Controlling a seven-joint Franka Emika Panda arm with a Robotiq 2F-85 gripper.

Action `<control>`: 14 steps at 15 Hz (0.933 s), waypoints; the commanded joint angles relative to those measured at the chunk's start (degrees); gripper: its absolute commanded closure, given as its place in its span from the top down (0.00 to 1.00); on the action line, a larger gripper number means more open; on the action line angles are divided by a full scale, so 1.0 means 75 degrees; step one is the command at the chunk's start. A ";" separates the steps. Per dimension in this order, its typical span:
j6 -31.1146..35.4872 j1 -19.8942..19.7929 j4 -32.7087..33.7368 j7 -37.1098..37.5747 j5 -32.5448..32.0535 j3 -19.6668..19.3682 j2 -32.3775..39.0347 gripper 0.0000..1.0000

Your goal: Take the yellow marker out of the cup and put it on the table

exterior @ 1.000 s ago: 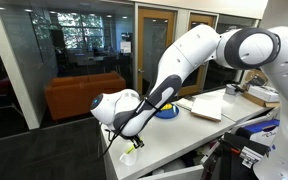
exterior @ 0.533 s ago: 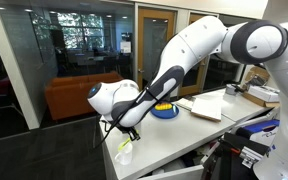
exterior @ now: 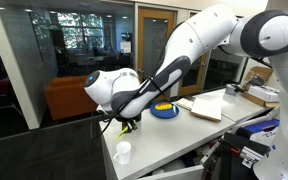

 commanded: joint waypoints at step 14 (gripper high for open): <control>-0.0251 -0.0916 -0.0534 0.3144 0.1391 -0.0972 -0.1097 0.04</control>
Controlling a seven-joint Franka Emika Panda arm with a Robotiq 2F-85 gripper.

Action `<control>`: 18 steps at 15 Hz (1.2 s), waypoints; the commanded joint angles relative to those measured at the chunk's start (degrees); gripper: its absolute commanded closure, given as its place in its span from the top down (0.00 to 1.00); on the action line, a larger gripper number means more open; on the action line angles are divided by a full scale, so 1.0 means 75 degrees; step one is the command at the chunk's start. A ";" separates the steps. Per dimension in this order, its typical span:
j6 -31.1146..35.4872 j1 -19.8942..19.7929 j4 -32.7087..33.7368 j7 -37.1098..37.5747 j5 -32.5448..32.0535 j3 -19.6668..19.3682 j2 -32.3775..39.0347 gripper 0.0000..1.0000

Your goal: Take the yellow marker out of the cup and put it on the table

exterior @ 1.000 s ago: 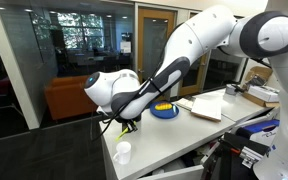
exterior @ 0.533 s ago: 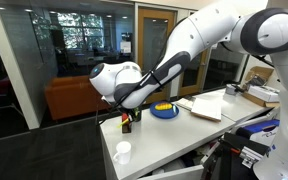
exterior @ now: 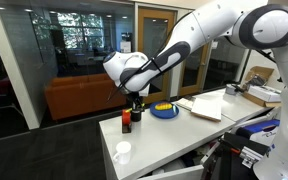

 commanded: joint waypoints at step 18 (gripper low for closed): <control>0.1294 -0.1417 -0.4055 0.3016 0.3041 -0.0521 -0.2869 0.04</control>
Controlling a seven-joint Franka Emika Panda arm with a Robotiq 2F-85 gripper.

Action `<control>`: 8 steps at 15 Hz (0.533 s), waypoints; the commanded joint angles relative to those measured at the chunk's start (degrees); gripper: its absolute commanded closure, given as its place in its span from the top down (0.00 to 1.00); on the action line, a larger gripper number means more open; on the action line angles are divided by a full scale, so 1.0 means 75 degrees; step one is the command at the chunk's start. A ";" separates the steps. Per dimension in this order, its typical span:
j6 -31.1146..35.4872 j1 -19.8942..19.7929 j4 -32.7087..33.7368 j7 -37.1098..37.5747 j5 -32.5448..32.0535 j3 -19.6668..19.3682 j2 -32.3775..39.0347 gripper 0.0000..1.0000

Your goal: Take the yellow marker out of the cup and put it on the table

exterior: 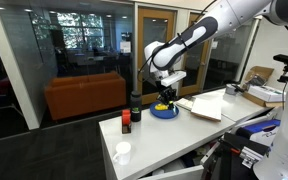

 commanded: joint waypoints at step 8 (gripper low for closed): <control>0.3089 0.0465 -0.1903 0.0868 -0.0263 0.0189 0.0001 0.04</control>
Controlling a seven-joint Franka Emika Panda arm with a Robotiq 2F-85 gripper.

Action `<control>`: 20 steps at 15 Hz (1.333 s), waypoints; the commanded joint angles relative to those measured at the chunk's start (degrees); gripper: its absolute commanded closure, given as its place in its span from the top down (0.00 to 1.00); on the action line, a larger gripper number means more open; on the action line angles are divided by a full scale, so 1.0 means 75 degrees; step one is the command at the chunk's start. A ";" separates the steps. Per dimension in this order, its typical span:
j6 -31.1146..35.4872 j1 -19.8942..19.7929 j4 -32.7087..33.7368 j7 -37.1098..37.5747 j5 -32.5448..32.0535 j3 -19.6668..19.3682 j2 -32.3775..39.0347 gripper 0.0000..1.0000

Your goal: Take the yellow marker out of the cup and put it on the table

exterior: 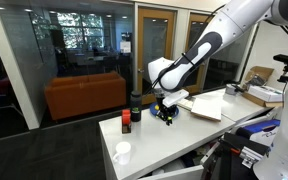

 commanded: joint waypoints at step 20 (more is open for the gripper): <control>0.1929 0.0329 0.1157 -0.0056 -0.0153 -0.0486 0.2605 0.04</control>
